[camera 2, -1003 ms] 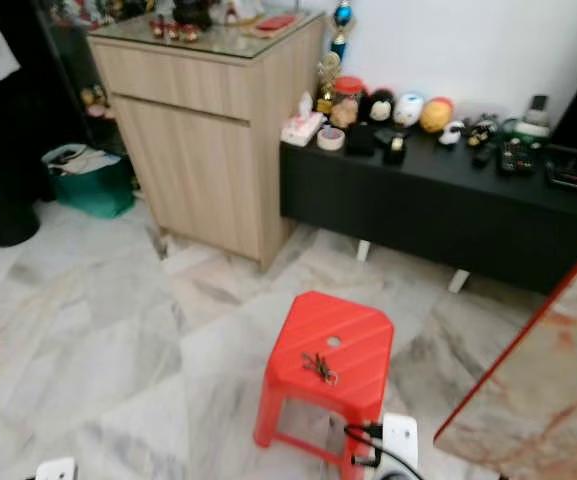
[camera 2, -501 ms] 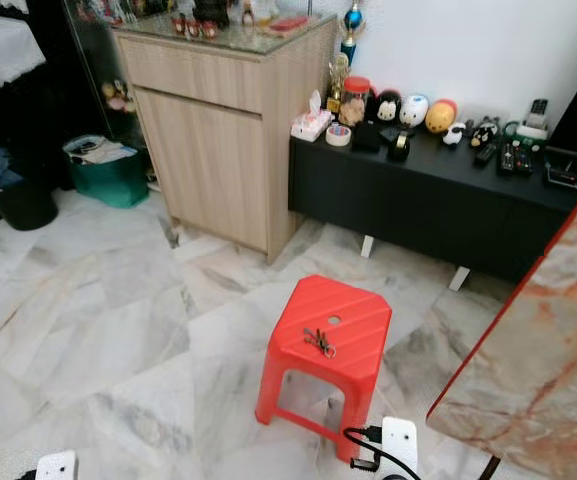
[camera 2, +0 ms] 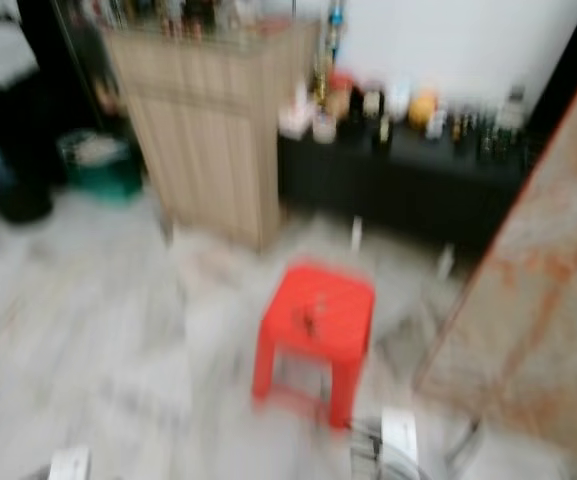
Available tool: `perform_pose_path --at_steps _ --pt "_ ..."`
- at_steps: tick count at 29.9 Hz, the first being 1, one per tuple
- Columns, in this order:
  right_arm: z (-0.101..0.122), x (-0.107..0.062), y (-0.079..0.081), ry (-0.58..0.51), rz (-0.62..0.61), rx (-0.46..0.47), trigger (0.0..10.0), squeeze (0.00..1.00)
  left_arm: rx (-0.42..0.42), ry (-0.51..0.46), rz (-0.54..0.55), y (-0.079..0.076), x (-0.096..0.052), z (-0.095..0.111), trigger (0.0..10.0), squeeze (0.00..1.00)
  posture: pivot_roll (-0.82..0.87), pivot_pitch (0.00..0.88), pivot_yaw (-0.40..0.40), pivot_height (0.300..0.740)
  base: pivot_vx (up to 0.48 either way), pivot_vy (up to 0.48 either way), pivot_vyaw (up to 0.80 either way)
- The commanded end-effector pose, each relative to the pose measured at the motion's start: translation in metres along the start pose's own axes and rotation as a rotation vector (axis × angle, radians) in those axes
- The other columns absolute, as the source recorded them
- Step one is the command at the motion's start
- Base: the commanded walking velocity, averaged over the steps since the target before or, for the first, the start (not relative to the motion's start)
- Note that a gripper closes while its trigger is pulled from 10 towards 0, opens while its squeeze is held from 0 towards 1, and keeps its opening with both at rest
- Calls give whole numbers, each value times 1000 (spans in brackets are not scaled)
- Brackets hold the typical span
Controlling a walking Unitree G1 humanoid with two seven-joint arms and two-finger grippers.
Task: Hang keys on a hook
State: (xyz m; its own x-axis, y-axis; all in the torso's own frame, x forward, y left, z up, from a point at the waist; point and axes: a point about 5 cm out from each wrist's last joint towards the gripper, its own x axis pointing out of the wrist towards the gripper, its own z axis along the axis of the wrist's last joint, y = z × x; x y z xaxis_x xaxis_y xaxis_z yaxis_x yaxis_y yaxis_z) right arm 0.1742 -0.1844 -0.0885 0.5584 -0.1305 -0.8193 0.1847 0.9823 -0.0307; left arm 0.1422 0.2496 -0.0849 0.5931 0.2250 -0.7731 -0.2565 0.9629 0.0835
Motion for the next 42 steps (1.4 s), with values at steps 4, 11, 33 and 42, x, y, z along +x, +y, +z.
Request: perform_pose_path --at_steps 4,11,33,42 --pt "0 0 0 6 -3 3 10000 0 0 11 3 -1 -1 -4 10000 0 33 0 -27 736 0 0 0" --pt "-1 0 -2 19 0 1 10000 0 2 12 2 -1 -1 -4 10000 0 33 0 -27 736 0 0 -224" --pt "-3 0 -1 22 0 -1 10000 0 41 -3 -15 -5 0 0 10000 0 33 0 -30 736 0 -124 -707" --pt "-1 0 0 17 0 -4 10000 0 46 -14 -20 -7 1 2 10000 0 33 0 -28 736 0 -339 0"
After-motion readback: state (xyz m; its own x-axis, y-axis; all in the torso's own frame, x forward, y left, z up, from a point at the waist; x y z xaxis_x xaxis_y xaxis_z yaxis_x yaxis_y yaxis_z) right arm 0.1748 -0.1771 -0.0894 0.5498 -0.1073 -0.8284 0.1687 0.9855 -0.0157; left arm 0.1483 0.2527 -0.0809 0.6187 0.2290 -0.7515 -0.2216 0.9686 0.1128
